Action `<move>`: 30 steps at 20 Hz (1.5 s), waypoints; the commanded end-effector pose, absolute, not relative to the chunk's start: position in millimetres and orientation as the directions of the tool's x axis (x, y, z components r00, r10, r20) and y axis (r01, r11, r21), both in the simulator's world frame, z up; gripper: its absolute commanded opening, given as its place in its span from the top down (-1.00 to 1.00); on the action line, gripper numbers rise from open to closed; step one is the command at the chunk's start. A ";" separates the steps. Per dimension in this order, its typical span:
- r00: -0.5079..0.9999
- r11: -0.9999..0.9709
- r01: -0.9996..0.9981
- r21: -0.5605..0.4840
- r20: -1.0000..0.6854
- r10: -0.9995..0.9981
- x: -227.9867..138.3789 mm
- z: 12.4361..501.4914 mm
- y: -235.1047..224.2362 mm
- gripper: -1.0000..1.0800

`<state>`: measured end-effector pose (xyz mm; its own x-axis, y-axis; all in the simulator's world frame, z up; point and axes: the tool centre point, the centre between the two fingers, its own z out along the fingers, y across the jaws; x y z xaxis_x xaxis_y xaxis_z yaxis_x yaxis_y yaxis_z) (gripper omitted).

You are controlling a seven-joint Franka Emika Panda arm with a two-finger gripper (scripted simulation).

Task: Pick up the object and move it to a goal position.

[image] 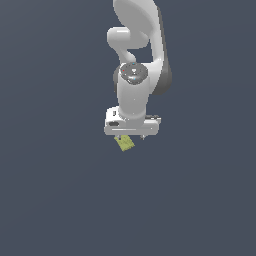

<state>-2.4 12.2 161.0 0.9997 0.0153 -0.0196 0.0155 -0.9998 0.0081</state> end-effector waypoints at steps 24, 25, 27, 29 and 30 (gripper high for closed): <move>0.999 -0.999 0.040 0.000 -0.009 0.040 -14.2 144.4 -18.2 -0.92; 0.998 -0.998 0.057 0.000 -0.009 0.057 -16.1 141.1 -18.6 -0.92; 0.995 -0.995 0.095 0.001 -0.008 0.095 -20.6 133.7 -19.4 -0.92; 0.990 -0.990 0.140 0.002 -0.008 0.140 -25.9 125.4 -20.2 -0.92; 0.986 -0.986 0.164 0.003 -0.008 0.164 -29.0 121.0 -20.6 -0.92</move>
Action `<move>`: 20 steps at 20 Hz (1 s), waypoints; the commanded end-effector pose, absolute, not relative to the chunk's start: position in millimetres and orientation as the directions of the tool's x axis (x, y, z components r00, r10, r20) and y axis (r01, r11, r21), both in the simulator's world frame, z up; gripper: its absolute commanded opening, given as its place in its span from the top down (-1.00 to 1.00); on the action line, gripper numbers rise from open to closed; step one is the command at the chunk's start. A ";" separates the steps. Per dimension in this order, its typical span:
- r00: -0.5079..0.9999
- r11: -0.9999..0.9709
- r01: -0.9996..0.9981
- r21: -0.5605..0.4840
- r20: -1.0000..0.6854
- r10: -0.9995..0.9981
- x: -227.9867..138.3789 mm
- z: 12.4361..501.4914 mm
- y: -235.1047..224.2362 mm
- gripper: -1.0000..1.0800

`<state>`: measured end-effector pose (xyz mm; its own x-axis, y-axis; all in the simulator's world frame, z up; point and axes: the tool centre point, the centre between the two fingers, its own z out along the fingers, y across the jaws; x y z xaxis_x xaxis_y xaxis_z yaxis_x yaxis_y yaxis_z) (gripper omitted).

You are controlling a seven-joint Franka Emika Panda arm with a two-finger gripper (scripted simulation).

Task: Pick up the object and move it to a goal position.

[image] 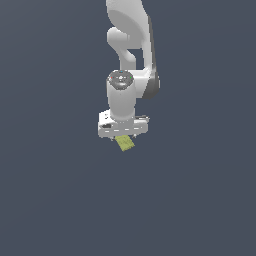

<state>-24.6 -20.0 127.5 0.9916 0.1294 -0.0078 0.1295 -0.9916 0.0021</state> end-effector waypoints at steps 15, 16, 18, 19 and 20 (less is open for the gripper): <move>0.881 -0.881 0.474 0.001 -0.002 0.474 -73.7 66.8 -21.4 -0.92; 0.875 -0.875 0.483 0.001 -0.001 0.483 -75.4 65.2 -21.3 -0.92; 0.867 -0.867 0.499 0.000 -0.001 0.499 -78.0 62.6 -21.1 -0.92; 0.863 -0.863 0.505 0.000 0.000 0.505 -79.0 61.6 -21.0 -0.92; 0.861 -0.861 0.509 0.000 0.000 0.509 -79.8 60.9 -20.9 -0.92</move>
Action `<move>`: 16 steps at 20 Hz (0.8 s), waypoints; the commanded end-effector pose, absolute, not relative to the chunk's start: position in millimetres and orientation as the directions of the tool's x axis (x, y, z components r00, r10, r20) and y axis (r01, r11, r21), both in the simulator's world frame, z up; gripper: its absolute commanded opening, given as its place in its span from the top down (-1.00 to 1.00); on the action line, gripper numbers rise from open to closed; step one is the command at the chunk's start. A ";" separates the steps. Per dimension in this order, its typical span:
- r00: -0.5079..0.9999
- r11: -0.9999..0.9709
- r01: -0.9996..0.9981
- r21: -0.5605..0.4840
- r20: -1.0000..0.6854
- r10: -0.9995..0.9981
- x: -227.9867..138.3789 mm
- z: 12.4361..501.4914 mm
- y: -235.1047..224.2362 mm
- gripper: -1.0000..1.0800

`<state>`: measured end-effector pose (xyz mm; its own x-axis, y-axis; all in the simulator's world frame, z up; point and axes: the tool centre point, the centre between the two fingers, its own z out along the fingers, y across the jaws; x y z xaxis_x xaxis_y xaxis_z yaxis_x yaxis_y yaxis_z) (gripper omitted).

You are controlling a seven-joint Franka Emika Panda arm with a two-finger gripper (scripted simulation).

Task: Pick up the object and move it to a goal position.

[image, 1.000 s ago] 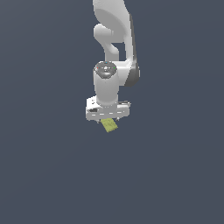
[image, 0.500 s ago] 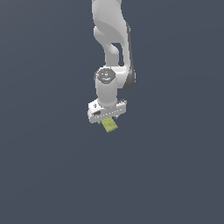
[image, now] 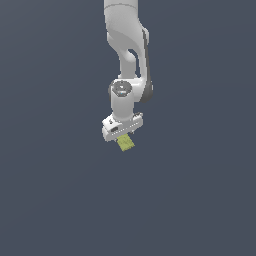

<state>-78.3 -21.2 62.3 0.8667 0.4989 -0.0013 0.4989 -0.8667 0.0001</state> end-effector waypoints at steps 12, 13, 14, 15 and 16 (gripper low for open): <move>0.859 -0.859 0.512 0.000 -0.001 0.512 -81.2 41.6 -21.0 -0.92; 0.858 -0.858 0.513 0.000 0.000 0.513 -81.4 36.8 -20.8 -0.92; 0.858 -0.858 0.514 0.000 0.000 0.514 -81.6 31.5 -20.7 -0.92; 0.858 -0.858 0.514 0.000 0.000 0.514 -81.8 26.8 -20.9 -0.92; 0.858 -0.858 0.514 0.000 0.000 0.514 -81.8 22.7 -20.8 -0.92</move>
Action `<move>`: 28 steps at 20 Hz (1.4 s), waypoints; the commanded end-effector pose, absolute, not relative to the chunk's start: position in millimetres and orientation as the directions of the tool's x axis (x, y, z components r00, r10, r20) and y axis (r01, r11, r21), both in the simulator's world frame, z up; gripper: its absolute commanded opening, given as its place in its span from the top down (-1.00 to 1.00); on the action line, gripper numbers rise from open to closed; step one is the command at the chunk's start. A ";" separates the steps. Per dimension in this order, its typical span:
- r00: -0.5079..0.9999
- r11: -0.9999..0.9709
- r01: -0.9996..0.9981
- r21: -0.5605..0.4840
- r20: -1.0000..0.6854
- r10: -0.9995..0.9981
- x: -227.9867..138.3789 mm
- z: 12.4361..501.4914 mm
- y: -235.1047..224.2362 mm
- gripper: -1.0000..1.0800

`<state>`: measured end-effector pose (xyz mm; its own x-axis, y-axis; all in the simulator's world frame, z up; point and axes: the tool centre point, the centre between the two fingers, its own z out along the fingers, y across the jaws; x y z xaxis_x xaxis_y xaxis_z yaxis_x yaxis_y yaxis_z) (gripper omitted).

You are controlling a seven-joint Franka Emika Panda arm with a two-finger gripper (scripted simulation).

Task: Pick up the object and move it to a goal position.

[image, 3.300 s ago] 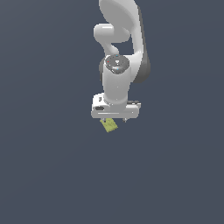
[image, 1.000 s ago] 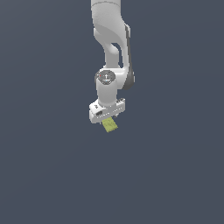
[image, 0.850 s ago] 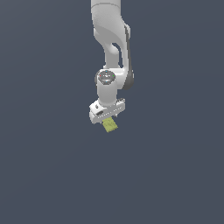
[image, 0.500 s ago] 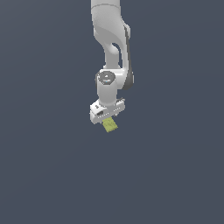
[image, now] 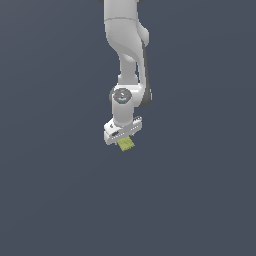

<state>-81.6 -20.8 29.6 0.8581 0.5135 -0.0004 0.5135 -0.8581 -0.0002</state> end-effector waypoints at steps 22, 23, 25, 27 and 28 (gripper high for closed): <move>0.858 -0.858 0.514 0.002 0.001 0.514 -77.3 12.5 -17.8 1.00; 0.858 -0.858 0.514 0.002 0.001 0.514 -75.4 13.1 -15.4 1.00; 0.858 -0.858 0.514 0.002 0.001 0.514 -70.5 14.8 -9.0 1.00; 0.858 -0.858 0.514 0.002 0.001 0.514 -64.1 16.9 -0.8 1.00; 0.858 -0.858 0.514 0.002 0.001 0.514 -60.4 18.1 3.9 1.00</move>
